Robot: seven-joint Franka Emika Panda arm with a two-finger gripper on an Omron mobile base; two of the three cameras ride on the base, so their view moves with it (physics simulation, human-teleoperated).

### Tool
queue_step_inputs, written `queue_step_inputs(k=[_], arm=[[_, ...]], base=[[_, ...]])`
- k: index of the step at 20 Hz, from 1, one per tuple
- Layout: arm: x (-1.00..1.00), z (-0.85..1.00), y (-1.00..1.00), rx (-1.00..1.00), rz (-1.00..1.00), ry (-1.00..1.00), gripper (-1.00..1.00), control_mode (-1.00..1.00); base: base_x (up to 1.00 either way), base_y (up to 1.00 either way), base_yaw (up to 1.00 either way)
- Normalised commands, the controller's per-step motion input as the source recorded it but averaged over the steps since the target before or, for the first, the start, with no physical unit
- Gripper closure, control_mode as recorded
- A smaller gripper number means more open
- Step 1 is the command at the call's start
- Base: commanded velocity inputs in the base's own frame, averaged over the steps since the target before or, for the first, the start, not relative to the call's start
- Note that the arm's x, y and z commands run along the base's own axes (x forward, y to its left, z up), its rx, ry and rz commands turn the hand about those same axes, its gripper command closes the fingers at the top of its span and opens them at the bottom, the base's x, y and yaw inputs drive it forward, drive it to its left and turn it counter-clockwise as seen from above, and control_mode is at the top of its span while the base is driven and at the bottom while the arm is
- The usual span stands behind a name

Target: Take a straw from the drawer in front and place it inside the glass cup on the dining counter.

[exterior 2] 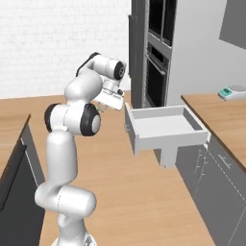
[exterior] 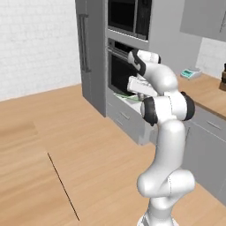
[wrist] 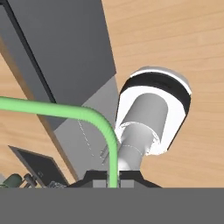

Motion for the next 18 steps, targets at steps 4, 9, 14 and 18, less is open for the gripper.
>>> queue_step_inputs(k=[4, 9, 14, 18], arm=[[0.00, 0.00, 0.00, 0.00, 0.00, 0.00, 1.00, 1.00], [0.00, 0.00, 0.00, 0.00, 0.00, 0.00, 1.00, 1.00], [0.00, 0.00, 0.00, 0.00, 0.00, 0.00, 1.00, 1.00], [0.00, 0.00, 0.00, 0.00, 0.00, 0.00, 1.00, 1.00]], base=[[1.00, 0.74, 0.10], [1.00, 0.53, 0.11], [1.00, 0.09, 0.13], [1.00, 0.00, 0.16]])
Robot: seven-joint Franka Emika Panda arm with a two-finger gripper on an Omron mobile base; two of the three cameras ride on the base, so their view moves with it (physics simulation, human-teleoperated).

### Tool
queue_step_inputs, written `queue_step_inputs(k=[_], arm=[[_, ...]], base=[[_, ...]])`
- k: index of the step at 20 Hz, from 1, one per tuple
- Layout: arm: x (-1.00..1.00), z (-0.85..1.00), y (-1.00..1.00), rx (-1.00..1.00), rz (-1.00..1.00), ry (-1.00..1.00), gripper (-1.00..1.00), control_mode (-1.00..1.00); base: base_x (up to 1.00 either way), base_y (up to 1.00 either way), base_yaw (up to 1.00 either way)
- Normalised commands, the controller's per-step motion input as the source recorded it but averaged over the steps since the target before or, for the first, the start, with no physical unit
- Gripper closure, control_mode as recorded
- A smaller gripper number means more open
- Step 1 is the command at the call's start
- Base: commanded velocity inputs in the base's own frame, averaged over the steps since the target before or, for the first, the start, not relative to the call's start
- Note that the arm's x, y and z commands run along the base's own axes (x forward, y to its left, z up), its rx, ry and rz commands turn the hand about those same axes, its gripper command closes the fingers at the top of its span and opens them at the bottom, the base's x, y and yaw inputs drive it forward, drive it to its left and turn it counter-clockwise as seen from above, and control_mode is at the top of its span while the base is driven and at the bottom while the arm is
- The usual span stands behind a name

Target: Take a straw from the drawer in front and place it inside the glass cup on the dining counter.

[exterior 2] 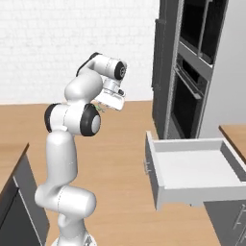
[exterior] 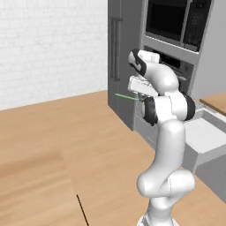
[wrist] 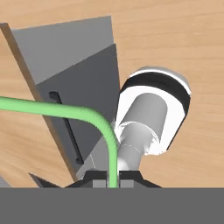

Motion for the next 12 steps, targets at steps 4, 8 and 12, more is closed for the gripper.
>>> queue_step_inputs(k=[4, 8, 12], arm=[[0.00, 0.00, 0.00, 0.00, 0.00, 0.00, 1.00, 1.00], [0.00, 0.00, 0.00, 0.00, 0.00, 0.00, 1.00, 1.00], [0.00, 0.00, 0.00, 0.00, 0.00, 0.00, 1.00, 1.00]], base=[[1.00, 0.00, 0.15], [1.00, 0.00, 0.13], [1.00, 0.00, 0.13]])
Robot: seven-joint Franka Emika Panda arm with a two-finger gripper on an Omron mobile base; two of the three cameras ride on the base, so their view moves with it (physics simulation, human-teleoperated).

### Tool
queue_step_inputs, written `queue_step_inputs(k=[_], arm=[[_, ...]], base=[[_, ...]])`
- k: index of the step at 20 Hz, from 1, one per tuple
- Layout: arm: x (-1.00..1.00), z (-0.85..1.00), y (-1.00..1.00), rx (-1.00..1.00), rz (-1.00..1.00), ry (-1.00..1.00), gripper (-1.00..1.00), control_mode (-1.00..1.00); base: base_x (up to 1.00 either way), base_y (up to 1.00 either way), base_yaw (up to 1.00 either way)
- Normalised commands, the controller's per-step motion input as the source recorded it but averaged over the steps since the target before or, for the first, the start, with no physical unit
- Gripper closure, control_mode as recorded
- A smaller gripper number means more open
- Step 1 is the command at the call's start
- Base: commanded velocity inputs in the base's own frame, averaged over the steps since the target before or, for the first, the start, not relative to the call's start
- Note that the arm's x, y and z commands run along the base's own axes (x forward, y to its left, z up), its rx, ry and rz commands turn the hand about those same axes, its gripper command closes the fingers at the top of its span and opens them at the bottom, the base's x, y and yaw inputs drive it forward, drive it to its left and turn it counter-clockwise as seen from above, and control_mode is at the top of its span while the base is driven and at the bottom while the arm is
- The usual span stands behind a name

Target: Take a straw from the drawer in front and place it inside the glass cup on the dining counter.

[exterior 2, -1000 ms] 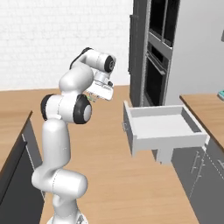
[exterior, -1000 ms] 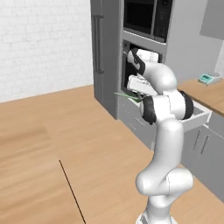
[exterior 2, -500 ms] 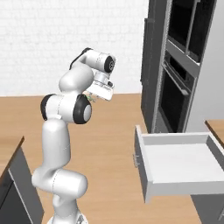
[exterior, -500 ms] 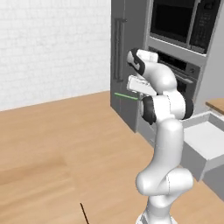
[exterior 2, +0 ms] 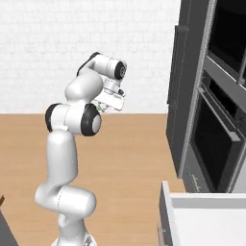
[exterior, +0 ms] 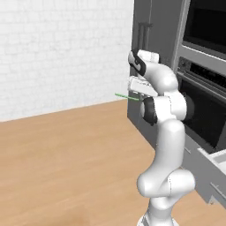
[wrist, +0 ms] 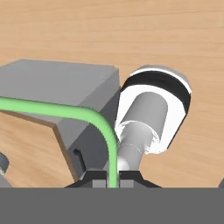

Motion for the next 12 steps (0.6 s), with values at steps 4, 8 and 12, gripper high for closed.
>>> queue_step_inputs(k=[4, 8, 12], arm=[[0.00, 0.00, 0.00, 0.00, 0.00, 0.00, 1.00, 1.00], [0.00, 0.00, 0.00, 0.00, 0.00, 0.00, 1.00, 1.00], [0.00, 0.00, 0.00, 0.00, 0.00, 0.00, 1.00, 1.00]], base=[[1.00, 0.00, 0.16], [1.00, 0.00, 0.26], [1.00, 0.00, 0.35]])
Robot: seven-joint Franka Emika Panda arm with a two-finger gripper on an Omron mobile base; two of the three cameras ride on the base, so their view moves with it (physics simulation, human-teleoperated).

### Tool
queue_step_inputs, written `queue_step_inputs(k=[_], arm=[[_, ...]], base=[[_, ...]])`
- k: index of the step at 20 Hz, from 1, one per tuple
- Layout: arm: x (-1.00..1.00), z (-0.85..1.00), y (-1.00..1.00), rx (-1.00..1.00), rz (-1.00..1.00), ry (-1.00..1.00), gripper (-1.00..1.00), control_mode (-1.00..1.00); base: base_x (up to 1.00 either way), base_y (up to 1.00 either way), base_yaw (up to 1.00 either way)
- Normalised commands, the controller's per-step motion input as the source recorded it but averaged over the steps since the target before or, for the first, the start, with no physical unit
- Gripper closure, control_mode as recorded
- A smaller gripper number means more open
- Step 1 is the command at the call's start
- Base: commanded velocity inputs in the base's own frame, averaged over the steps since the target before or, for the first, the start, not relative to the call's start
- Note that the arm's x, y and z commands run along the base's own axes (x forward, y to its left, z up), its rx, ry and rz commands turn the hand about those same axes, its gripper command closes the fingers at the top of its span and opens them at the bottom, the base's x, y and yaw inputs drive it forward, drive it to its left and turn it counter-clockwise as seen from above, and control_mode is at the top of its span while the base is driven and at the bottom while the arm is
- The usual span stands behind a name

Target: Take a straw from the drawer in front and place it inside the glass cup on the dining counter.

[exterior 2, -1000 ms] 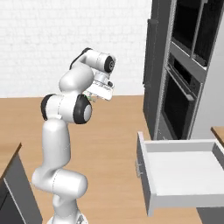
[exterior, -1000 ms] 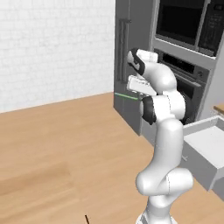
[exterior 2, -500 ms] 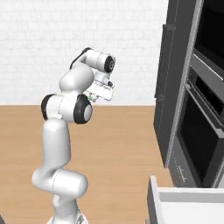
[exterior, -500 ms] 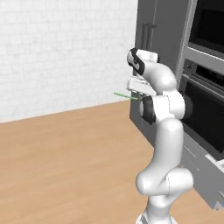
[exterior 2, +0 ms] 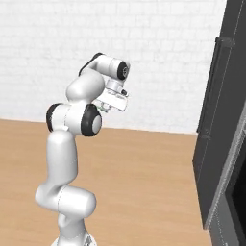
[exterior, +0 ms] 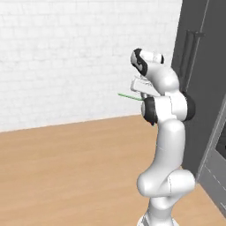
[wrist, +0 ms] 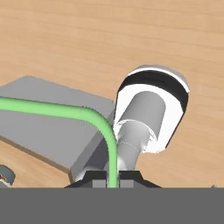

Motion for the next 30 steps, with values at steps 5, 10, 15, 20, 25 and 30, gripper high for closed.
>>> queue_step_inputs(k=[5, 10, 15, 20, 25, 30], arm=[[0.00, 0.00, 0.00, 0.00, 0.00, 0.00, 1.00, 1.00], [0.00, 0.00, 0.00, 0.00, 0.00, 0.00, 1.00, 1.00], [0.00, 0.00, 0.00, 0.00, 0.00, 0.00, 1.00, 1.00], [0.00, 0.00, 0.00, 0.00, 0.00, 0.00, 1.00, 1.00], [0.00, 0.00, 0.00, 0.00, 0.00, 0.00, 1.00, 1.00], [0.00, 0.00, 0.00, 0.00, 0.00, 0.00, 1.00, 1.00]], base=[[1.00, 0.00, 0.53], [1.00, 0.00, 0.66], [0.84, 0.00, 0.72], [0.74, 0.00, 0.75], [0.77, 0.00, 0.73], [0.85, 0.00, 0.71]])
